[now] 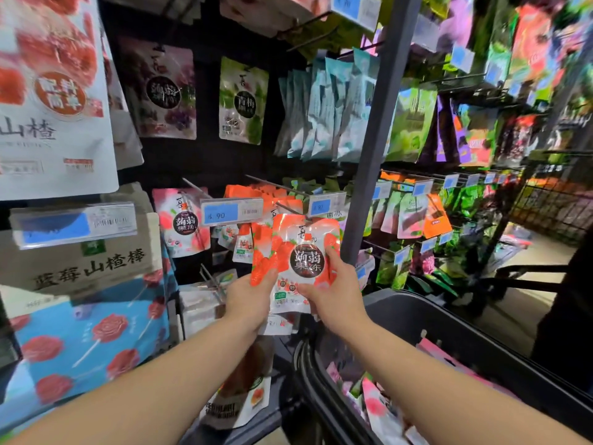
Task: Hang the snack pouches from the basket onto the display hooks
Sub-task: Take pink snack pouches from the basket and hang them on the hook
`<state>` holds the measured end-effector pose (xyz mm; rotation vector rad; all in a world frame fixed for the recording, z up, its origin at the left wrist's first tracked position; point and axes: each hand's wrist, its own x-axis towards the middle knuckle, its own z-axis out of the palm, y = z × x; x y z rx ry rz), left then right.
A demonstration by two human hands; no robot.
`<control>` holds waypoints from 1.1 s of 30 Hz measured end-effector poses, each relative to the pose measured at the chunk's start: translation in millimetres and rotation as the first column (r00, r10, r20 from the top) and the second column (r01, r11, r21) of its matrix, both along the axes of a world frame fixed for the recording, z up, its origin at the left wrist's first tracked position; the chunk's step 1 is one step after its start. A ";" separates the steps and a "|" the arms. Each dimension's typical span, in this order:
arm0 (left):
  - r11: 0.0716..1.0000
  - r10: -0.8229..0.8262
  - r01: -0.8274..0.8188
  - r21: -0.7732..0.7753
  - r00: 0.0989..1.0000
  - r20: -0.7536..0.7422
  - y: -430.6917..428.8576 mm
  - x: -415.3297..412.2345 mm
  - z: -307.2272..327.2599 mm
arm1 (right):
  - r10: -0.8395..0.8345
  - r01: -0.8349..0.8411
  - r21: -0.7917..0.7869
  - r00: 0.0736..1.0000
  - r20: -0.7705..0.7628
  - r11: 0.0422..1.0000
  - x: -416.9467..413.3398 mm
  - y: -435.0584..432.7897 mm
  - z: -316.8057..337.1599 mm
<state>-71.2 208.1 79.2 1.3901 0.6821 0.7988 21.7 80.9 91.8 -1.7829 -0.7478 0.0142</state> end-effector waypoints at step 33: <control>0.962 0.272 -0.270 0.031 0.948 -0.164 74.5 -16.2 -19.1 | -0.076 0.085 -0.264 0.996 0.043 0.961 98.9 97.5 -20.7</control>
